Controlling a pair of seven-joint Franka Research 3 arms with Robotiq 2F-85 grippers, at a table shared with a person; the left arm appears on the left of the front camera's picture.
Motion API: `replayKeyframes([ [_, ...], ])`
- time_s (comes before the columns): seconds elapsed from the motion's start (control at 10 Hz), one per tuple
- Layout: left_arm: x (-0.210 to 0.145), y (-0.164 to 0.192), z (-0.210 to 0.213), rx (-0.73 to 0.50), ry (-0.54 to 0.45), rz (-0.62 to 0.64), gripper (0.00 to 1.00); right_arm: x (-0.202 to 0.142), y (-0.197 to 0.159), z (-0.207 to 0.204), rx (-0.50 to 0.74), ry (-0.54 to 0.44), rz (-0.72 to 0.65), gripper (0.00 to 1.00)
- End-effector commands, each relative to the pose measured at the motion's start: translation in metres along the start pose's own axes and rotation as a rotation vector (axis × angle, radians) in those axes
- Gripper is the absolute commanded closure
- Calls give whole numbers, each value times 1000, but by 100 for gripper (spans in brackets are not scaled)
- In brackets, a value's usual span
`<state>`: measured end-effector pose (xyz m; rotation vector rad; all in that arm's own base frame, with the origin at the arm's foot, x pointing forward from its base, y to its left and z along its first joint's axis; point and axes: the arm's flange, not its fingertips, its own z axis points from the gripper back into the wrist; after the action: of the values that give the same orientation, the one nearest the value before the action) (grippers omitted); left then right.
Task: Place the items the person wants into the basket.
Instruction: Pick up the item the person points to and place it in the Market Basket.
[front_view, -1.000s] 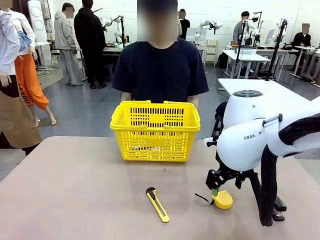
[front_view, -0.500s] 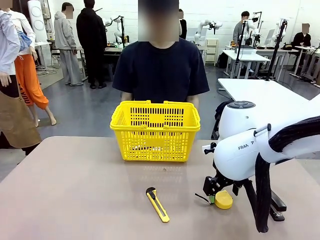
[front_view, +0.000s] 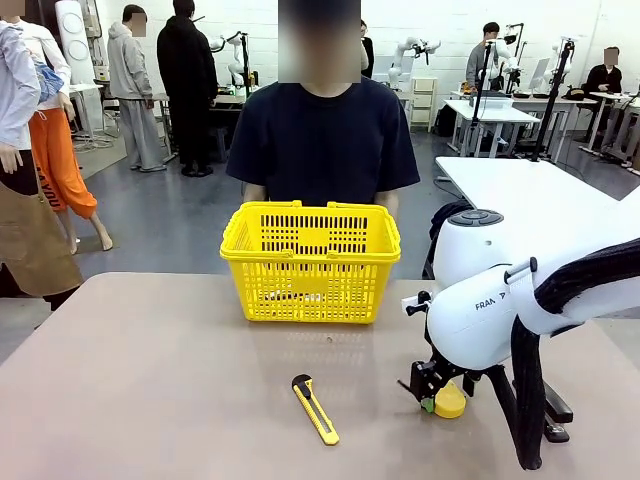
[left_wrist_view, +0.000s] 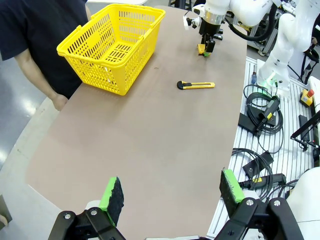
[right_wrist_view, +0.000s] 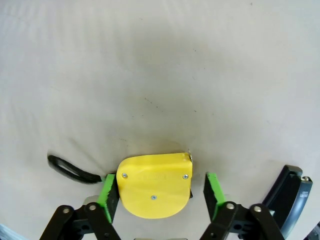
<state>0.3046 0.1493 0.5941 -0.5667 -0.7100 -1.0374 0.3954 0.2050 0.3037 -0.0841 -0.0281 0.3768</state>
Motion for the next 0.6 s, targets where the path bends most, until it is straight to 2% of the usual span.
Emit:
replayKeyframes([
  [0.0,0,0,1,-6,-20,-14,0,4,1,-4,-20,-25,-14,59],
  [0.1,0,0,1,-6,-20,-14,0,3,0,-4,-15,-22,-12,65],
  [0.2,0,0,1,-6,-20,-14,0,3,-1,-4,-13,-20,-8,76],
  [0.3,0,0,1,-6,-20,-14,0,3,-1,-3,-10,-18,-9,100],
  [0.4,0,0,1,-6,-20,-14,0,1,-2,5,3,-21,-28,100],
  [0.5,0,0,1,-6,-20,-14,0,-9,-1,37,19,-21,-36,100],
])
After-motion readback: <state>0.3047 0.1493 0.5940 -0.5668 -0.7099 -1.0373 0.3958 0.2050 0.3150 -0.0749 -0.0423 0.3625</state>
